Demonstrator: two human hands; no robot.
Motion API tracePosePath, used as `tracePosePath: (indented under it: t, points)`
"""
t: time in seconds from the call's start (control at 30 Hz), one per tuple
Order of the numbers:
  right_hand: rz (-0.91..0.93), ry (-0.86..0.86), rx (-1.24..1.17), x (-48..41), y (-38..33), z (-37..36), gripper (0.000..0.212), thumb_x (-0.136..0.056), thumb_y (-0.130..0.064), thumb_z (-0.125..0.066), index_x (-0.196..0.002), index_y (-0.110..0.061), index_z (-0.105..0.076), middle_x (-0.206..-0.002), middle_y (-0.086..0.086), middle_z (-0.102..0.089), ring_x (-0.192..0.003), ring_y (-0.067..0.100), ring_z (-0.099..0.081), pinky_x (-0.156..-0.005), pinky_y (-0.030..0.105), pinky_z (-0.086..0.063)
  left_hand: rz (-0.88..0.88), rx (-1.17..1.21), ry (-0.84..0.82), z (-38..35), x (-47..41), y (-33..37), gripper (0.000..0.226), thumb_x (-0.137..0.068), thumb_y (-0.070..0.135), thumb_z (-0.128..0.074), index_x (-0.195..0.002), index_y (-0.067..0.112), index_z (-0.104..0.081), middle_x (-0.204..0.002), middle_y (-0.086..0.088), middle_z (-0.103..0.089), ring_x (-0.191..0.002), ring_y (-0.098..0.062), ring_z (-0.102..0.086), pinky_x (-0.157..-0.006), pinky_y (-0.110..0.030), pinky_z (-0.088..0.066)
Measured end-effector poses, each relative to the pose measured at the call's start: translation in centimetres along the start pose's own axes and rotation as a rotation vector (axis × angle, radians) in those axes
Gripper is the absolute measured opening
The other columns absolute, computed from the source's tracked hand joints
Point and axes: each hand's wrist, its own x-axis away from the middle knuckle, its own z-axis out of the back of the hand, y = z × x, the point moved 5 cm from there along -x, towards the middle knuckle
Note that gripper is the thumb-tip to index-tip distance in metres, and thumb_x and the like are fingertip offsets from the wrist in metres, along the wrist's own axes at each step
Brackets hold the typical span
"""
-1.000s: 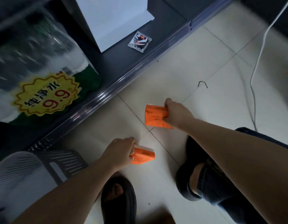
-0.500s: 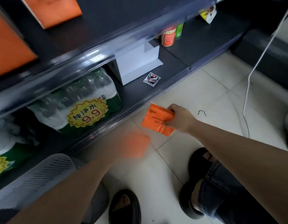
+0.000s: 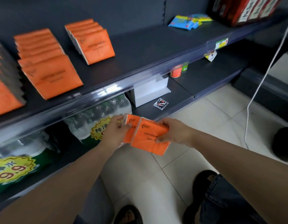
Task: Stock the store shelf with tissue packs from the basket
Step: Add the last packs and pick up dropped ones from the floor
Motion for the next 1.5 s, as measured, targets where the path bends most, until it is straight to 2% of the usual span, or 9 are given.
tracePosePath:
  t: [0.1,0.23,0.5,0.6,0.7,0.8,1.07,1.37,1.5]
  points:
    - [0.010,-0.008,0.001,0.4,-1.5,0.0,0.050,-0.068,-0.015,-0.082,-0.111,-0.019,-0.057,-0.112,0.003,-0.060,-0.100,0.020,-0.059,-0.088,0.040,-0.054,-0.036,0.026,-0.029,0.5,0.6,1.5,0.028,-0.093,0.022,-0.062,-0.119,0.019,-0.054,-0.097,0.007,-0.062,-0.078,-0.003,-0.060,-0.048,-0.009,-0.045]
    - [0.043,0.001,-0.018,0.7,-3.5,0.3,0.043,-0.068,-0.016,-0.082,-0.102,-0.023,-0.057,-0.103,-0.001,-0.061,-0.091,0.015,-0.059,-0.075,0.029,-0.053,-0.036,0.101,-0.055,1.6,1.4,2.8,0.023,-0.094,0.024,-0.060,-0.115,0.025,-0.055,-0.094,0.007,-0.062,-0.065,0.001,-0.065,-0.043,-0.006,-0.042]
    - [0.090,0.143,-0.220,0.9,-7.7,1.5,0.060,-0.065,-0.011,-0.085,-0.111,-0.025,-0.048,-0.101,-0.007,-0.051,-0.080,0.010,-0.057,-0.051,0.016,-0.046,-0.041,0.254,-0.064,4.3,3.0,6.8,0.022,-0.094,0.038,-0.058,-0.110,0.023,-0.060,-0.116,-0.005,-0.067,-0.101,-0.019,-0.065,-0.092,-0.036,-0.050]
    - [0.115,0.154,-0.251,0.9,-9.2,1.7,0.063,-0.063,-0.011,-0.085,-0.111,-0.025,-0.047,-0.101,-0.002,-0.052,-0.081,0.016,-0.060,-0.061,0.026,-0.050,-0.113,0.191,-0.101,5.2,3.7,8.4,0.059,-0.080,0.058,-0.066,-0.124,0.021,-0.055,-0.124,-0.003,-0.063,-0.110,-0.016,-0.062,-0.099,-0.037,-0.048]
    - [0.152,0.165,-0.278,1.0,-11.0,2.1,0.065,-0.063,-0.010,-0.085,-0.113,-0.024,-0.046,-0.095,-0.003,-0.052,-0.076,0.013,-0.059,-0.065,0.026,-0.048,-0.152,0.186,-0.117,5.9,4.3,9.6,0.072,-0.079,0.032,-0.074,-0.141,0.025,-0.037,-0.138,0.005,-0.049,-0.122,-0.011,-0.054,-0.089,-0.016,-0.050]
    - [0.198,0.180,-0.303,1.1,-13.0,2.7,0.068,-0.064,-0.010,-0.085,-0.116,-0.025,-0.045,-0.101,0.000,-0.054,-0.076,0.013,-0.060,-0.060,0.020,-0.047,-0.164,0.215,-0.103,6.8,4.1,10.5,0.088,-0.080,0.013,-0.077,-0.149,0.026,-0.024,-0.147,0.002,-0.040,-0.132,-0.017,-0.046,-0.107,-0.038,-0.043]
    - [0.290,0.163,-0.556,0.6,-15.7,3.9,0.047,-0.079,-0.019,-0.076,-0.120,-0.015,-0.052,-0.115,0.003,-0.064,-0.099,0.016,-0.067,-0.076,0.028,-0.057,-0.177,0.406,0.078,8.5,2.5,12.5,0.069,-0.075,0.029,-0.080,-0.131,0.036,-0.042,-0.120,0.005,-0.059,-0.102,-0.013,-0.064,-0.080,-0.030,-0.053]
    - [0.325,0.068,-0.671,-2.6,-17.4,5.7,0.038,-0.083,-0.023,-0.071,-0.118,-0.018,-0.056,-0.112,0.000,-0.070,-0.096,0.013,-0.070,-0.068,0.023,-0.054,-0.179,0.513,0.155,8.0,-0.2,14.4,0.065,-0.075,0.033,-0.080,-0.126,0.036,-0.039,-0.119,-0.001,-0.063,-0.103,-0.019,-0.066,-0.095,-0.044,-0.052]
    - [0.353,0.071,-0.676,-5.2,-18.4,6.3,0.039,-0.082,-0.017,-0.072,-0.117,-0.016,-0.057,-0.114,0.005,-0.069,-0.100,0.019,-0.069,-0.085,0.037,-0.055,-0.201,0.462,0.198,8.3,-2.1,15.2,0.069,-0.079,0.033,-0.077,-0.135,0.027,-0.037,-0.127,-0.002,-0.058,-0.112,-0.020,-0.061,-0.101,-0.046,-0.047]
